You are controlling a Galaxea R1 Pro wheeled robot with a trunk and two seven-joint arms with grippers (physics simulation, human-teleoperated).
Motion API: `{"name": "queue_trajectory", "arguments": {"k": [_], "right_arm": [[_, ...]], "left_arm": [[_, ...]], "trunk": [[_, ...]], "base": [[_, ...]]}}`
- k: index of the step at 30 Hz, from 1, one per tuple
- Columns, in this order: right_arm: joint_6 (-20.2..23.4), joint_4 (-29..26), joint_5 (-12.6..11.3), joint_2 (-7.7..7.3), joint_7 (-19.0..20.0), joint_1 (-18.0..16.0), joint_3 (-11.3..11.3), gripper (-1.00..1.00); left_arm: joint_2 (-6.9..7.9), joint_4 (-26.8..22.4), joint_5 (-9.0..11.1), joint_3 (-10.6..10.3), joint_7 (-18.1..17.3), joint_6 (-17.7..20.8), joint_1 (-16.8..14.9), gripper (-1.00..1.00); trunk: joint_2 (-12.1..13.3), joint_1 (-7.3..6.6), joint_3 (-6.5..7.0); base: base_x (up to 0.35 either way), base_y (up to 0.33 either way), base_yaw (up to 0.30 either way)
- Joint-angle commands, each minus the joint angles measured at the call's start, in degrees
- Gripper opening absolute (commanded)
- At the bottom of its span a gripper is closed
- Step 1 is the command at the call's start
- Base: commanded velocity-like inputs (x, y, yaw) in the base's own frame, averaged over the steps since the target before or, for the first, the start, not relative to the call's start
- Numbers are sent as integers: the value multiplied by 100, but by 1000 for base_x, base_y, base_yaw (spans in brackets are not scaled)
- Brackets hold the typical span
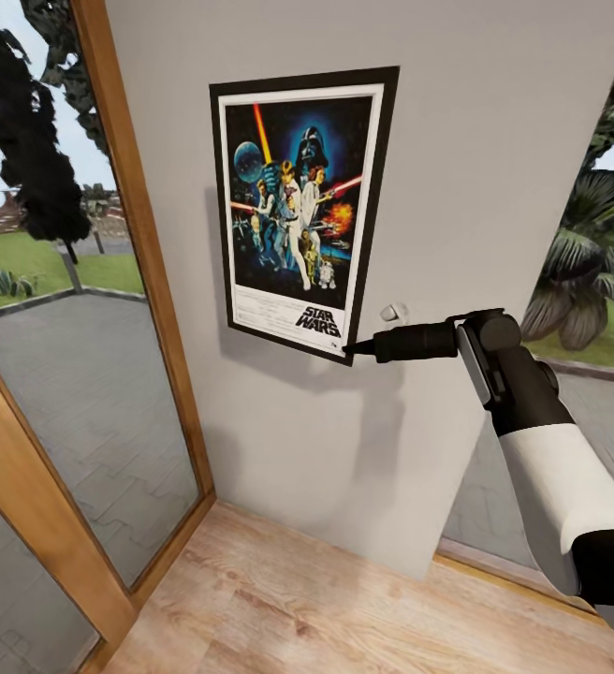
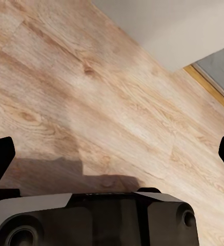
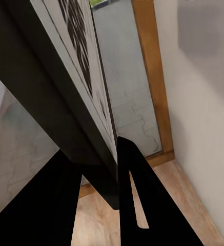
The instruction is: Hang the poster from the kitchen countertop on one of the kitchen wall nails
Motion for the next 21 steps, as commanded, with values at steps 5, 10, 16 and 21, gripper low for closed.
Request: {"name": "queue_trajectory", "arguments": {"k": [5, 10, 16, 21], "right_arm": [[36, -4, -12, -3, 10, -7, 6, -100], [35, -4, -12, 0, 10, -7, 6, -100], [34, -4, -12, -3, 10, -7, 7, -100], [34, -6, -12, 0, 10, -7, 6, -100]], "left_arm": [[4, -7, 50, -49, -7, -24, -6, 100], [4, -7, 50, -49, -7, -24, -6, 100], [4, -7, 50, -49, -8, -24, -6, 100], [4, -7, 50, -49, -8, -24, -6, 100]], "trunk": [[-13, 4, -13], [-13, 4, -13], [-13, 4, -13], [-13, 4, -13]], "base": [[17, 0, 0], [86, 0, 0], [40, 0, 0], [5, 0, 0]]}}
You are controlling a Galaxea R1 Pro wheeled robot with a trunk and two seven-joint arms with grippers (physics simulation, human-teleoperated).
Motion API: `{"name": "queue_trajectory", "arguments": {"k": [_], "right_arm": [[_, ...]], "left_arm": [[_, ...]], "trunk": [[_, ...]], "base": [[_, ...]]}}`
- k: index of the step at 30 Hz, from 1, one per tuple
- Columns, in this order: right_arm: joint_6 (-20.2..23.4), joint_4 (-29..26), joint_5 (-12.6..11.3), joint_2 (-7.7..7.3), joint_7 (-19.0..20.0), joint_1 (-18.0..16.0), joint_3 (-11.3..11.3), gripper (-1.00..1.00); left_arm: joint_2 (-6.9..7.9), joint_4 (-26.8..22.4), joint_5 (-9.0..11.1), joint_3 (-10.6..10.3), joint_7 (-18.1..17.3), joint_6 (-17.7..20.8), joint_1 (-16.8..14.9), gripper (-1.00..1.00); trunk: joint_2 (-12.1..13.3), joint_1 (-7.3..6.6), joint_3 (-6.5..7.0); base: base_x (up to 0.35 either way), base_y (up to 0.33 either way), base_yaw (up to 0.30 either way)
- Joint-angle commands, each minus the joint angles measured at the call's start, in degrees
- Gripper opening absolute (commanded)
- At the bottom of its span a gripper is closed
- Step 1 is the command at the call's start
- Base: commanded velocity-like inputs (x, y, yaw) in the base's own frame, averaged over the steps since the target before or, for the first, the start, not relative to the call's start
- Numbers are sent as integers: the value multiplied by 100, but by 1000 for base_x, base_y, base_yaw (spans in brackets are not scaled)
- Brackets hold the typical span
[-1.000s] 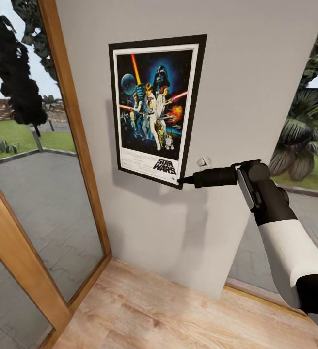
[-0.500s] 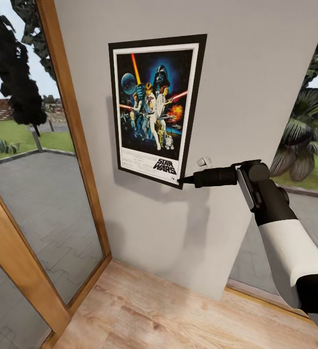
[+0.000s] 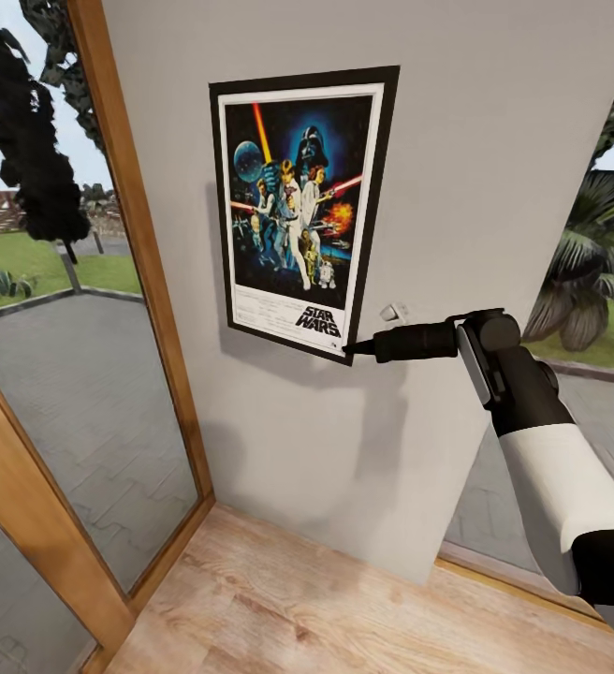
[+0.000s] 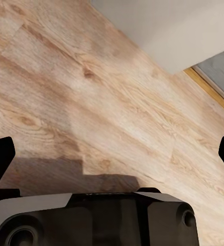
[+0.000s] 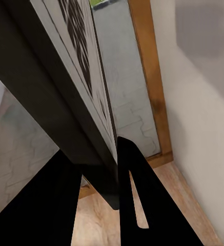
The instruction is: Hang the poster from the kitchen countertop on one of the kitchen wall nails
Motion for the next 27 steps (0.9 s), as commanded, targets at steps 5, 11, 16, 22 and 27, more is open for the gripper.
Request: {"name": "queue_trajectory", "arguments": {"k": [5, 11, 16, 22, 27], "right_arm": [[40, -1, -11, -5, 10, -7, 7, -100], [40, -1, -11, -5, 10, -7, 7, -100], [40, -2, -11, -6, 10, -7, 6, -100], [40, -4, -11, -8, 10, -7, 9, -100], [40, -8, -11, -8, 10, -7, 7, -100]], "left_arm": [[4, -7, 50, -48, -7, -24, -6, 100], [4, -7, 50, -48, -7, -24, -6, 100], [4, -7, 50, -48, -7, -24, -6, 100], [4, -7, 50, -48, -7, -24, -6, 100], [4, -7, 50, -48, -7, -24, -6, 100]], "trunk": [[-13, 4, -13], [-13, 4, -13], [-13, 4, -13], [-13, 4, -13], [-13, 4, -13]], "base": [[72, 0, 0], [77, 0, 0], [24, 0, 0], [125, 0, 0], [24, 0, 0]]}}
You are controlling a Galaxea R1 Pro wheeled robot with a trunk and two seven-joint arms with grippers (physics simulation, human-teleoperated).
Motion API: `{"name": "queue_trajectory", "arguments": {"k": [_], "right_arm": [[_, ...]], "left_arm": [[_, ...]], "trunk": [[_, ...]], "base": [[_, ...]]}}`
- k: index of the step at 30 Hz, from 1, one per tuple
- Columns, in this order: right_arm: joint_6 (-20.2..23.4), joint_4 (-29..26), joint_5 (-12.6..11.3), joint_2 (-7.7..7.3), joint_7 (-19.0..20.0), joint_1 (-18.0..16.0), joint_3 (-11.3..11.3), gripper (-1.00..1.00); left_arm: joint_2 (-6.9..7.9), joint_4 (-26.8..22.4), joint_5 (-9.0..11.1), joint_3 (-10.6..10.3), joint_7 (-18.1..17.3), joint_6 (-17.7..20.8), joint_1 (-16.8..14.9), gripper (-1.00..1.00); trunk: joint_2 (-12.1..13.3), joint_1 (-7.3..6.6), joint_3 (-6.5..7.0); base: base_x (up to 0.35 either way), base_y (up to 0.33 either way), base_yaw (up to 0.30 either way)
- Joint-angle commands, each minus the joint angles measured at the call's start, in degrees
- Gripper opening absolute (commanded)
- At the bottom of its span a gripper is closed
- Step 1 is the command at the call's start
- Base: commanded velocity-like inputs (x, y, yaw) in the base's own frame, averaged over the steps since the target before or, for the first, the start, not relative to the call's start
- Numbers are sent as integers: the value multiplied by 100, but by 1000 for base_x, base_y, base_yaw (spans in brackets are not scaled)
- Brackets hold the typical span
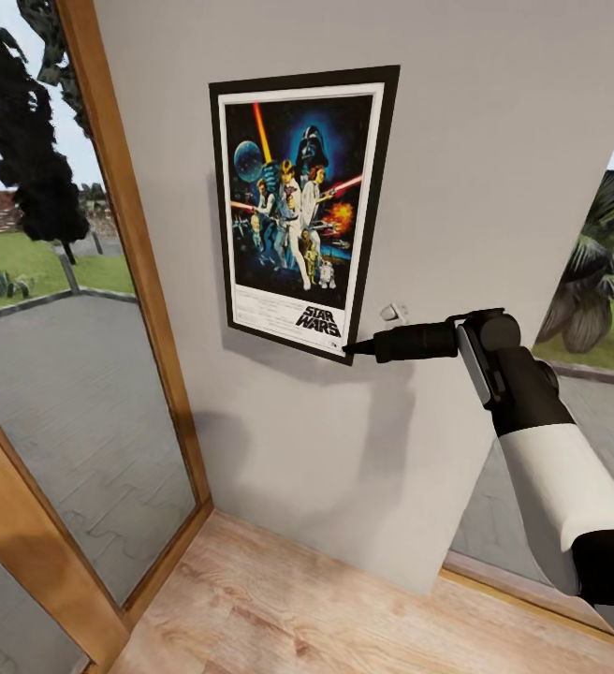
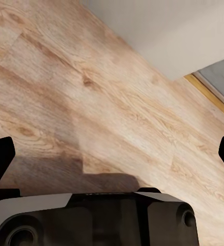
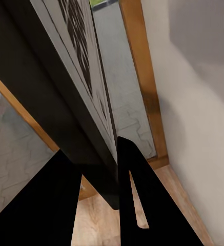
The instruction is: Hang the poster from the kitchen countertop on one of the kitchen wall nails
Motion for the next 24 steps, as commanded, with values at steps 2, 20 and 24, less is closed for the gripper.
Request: {"name": "queue_trajectory", "arguments": {"k": [2, 20, 24], "right_arm": [[40, -2, -11, -4, 10, -7, 6, -100], [40, -6, -11, -4, 10, -7, 6, -100], [40, -4, -11, -2, 10, -7, 6, -100]], "left_arm": [[4, -7, 50, -49, -7, -24, -6, 100], [4, -7, 50, -49, -7, -24, -6, 100], [4, -7, 50, -49, -7, -24, -6, 100]], "trunk": [[-13, 4, -13], [-13, 4, -13], [-13, 4, -13]], "base": [[8, 0, 0], [72, 0, 0], [7, 0, 0]]}}
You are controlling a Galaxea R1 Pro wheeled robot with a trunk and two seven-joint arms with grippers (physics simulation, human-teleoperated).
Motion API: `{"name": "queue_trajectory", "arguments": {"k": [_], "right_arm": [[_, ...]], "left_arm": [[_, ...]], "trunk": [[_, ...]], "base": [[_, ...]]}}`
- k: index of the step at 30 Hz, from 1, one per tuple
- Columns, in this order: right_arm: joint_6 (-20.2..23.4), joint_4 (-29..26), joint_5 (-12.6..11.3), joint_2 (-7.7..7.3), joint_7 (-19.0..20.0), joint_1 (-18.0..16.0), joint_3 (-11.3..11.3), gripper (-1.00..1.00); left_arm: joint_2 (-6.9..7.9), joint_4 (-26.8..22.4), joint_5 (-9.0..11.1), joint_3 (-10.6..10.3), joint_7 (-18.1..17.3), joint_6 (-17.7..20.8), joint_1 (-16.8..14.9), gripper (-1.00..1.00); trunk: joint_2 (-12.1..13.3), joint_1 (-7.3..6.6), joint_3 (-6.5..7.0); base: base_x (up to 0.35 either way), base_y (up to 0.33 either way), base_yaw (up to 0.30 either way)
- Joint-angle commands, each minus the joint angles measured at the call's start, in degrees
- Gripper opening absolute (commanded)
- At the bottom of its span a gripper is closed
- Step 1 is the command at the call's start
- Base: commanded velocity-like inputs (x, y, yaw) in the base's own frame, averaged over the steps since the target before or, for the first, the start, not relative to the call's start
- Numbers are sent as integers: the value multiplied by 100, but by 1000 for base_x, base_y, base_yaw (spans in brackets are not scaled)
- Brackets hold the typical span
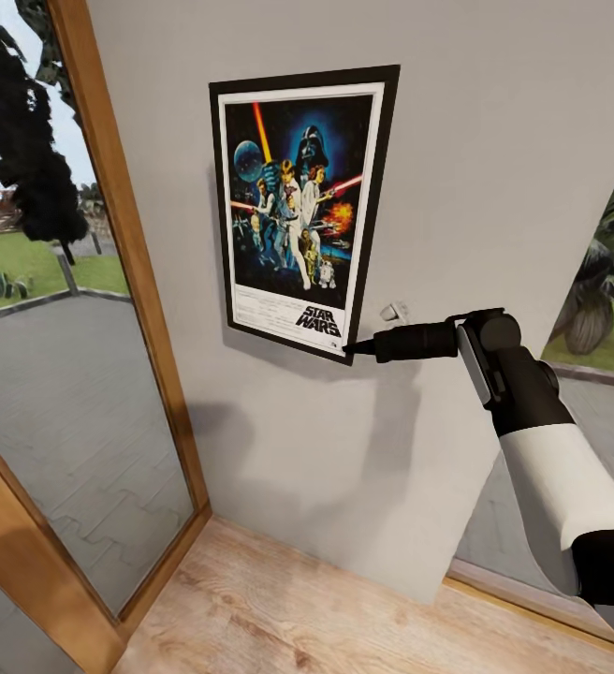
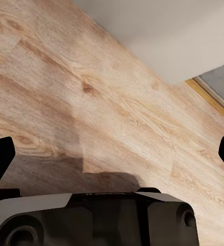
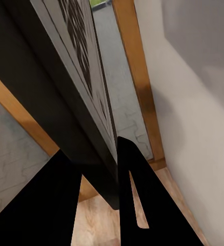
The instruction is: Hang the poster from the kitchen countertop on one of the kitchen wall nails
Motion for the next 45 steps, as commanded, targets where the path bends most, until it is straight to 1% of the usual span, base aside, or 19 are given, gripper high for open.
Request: {"name": "queue_trajectory", "arguments": {"k": [1, 14, 21, 45], "right_arm": [[40, -2, -12, -4, 8, -7, 7, -100], [32, -9, -12, -5, 6, -7, 10, -100], [32, -10, -12, -5, 5, -7, 12, -100], [32, -45, -12, -5, 10, -7, 10, -100]], "left_arm": [[4, -7, 50, -48, -7, -24, -6, 100], [4, -7, 50, -48, -7, -24, -6, 100], [4, -7, 50, -48, -7, -24, -6, 100], [4, -7, 50, -44, -7, -24, -6, 100]], "trunk": [[-13, 4, -13], [-13, 4, -13], [-13, 4, -13], [-13, 4, -13]], "base": [[3, 0, 0], [1, 0, 0], [148, 0, 0], [41, 0, 0]]}}
